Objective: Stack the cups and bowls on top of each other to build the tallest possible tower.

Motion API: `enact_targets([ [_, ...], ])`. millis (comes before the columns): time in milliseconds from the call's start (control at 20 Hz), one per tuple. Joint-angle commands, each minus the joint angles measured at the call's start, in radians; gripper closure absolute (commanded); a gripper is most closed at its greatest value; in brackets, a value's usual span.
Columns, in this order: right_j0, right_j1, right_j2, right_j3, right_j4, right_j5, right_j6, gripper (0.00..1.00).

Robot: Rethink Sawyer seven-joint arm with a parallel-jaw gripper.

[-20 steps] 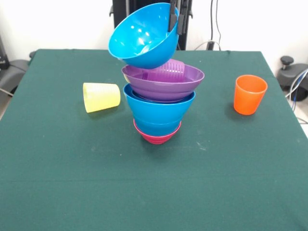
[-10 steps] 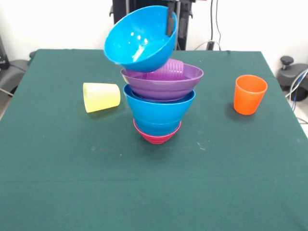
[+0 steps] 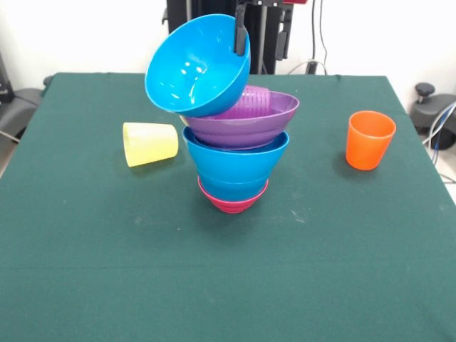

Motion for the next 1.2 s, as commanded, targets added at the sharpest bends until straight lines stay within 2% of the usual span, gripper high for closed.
enact_targets([
  [50, 0.011, 0.023, 0.006, -0.019, -0.036, -0.024, 0.023, 0.00],
  [700, 0.014, 0.016, 0.004, -0.014, -0.040, -0.017, 0.019, 0.00],
  [1200, 0.020, -0.041, 0.009, 0.000, -0.009, 0.040, 0.015, 0.00],
])
